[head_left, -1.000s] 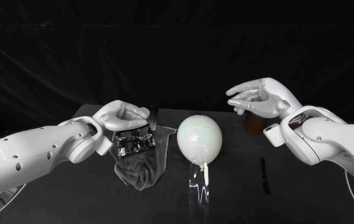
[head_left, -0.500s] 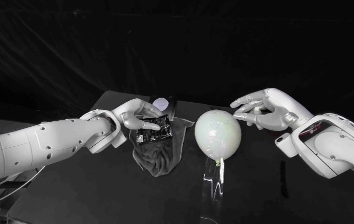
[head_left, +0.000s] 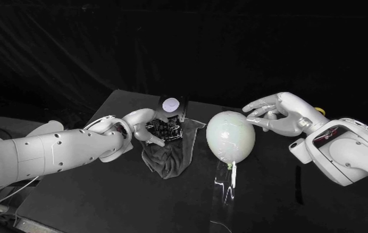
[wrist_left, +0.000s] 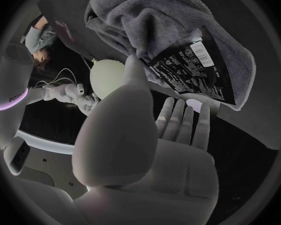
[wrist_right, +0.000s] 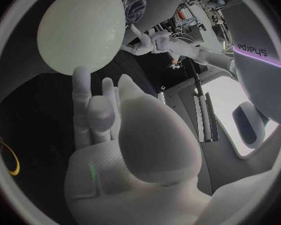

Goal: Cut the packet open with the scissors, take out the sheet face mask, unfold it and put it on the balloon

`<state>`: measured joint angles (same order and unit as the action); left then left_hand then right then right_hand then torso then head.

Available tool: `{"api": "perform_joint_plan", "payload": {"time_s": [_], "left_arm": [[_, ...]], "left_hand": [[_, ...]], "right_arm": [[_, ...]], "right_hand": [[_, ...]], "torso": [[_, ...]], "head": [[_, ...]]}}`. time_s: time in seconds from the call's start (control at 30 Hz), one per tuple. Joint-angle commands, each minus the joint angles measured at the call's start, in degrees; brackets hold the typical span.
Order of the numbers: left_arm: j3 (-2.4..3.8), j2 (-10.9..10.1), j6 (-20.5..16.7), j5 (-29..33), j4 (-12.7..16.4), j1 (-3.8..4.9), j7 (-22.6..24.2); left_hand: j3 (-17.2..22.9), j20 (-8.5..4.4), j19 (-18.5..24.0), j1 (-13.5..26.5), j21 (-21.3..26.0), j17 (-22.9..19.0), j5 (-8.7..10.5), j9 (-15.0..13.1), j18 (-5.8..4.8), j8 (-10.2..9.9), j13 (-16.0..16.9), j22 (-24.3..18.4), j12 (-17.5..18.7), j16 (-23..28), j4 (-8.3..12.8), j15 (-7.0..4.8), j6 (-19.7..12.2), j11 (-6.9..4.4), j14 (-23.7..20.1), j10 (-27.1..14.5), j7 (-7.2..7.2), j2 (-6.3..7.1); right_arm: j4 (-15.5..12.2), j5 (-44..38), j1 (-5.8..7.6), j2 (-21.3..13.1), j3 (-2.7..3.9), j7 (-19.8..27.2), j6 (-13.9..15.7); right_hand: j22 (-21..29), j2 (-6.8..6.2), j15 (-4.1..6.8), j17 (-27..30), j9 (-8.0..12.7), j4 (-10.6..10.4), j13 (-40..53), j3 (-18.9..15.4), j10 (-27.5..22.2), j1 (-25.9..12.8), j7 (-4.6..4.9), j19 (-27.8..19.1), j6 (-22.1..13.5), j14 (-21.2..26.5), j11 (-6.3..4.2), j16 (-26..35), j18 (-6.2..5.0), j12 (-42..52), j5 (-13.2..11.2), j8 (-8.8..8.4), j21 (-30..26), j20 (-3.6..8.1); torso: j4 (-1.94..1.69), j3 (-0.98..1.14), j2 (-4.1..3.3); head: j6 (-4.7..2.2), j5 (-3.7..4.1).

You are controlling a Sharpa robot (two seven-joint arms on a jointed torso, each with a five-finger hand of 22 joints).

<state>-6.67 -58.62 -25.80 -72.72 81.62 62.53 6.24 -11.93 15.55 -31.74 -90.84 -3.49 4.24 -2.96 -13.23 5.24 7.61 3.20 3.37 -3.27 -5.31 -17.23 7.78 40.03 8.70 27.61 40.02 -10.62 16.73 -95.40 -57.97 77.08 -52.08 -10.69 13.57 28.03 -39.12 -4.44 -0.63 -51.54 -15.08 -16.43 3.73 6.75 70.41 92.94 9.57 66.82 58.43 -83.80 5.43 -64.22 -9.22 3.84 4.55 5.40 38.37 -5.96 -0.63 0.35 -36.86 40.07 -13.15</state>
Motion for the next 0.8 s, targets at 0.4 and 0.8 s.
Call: {"api": "perform_joint_plan", "payload": {"time_s": [0.4, 0.8], "left_arm": [[0.05, 2.5, -1.5, -12.4, -1.6, -1.04, -10.7], [0.07, 3.6, -1.3, -12.4, -2.3, -1.17, -11.8]], "left_hand": [[-0.3, -0.48, 0.4, 0.7, 0.2, 0.0, 0.03, -0.3, 0.41, 0.2, 0.1, 0.0, 0.1, 0.4, 0.0, -0.36, 1.3, -0.61, 0.1, 0.1, 0.59, 0.32], [0.4, -0.86, 0.7, 0.4, -0.1, 0.4, 0.02, -0.3, 1.72, 0.5, 0.1, 0.0, 0.0, -0.2, 0.0, 0.10, 2.0, -0.02, 2.4, 1.2, 0.12, 0.12]], "right_arm": [[-0.8, -0.9, -0.10, -1.0, 0.03, -2.0, 0.9], [-1.1, -0.9, -0.10, -1.3, 0.03, -2.4, 0.9]], "right_hand": [[-9.0, -1.22, -0.55, -8.0, 0.3, 0.0, 0.0, 2.5, -1.4, -1.6, 0.67, 3.1, -0.4, -1.7, 0.46, -7.6, 0.57, -0.3, 0.1, -1.02, 9.1, -0.24], [-9.9, -1.39, -0.62, -8.8, 0.3, 0.0, 0.0, 2.9, -1.5, -1.9, 0.72, 3.2, -0.4, -1.7, 0.52, -8.4, 0.67, -0.3, 0.0, -1.08, 10.0, -0.30]], "torso": [[0.05, 0.02, 0.03], [0.01, 0.02, 0.04]], "head": [[0.67, -0.06], [0.79, 0.11]]}}
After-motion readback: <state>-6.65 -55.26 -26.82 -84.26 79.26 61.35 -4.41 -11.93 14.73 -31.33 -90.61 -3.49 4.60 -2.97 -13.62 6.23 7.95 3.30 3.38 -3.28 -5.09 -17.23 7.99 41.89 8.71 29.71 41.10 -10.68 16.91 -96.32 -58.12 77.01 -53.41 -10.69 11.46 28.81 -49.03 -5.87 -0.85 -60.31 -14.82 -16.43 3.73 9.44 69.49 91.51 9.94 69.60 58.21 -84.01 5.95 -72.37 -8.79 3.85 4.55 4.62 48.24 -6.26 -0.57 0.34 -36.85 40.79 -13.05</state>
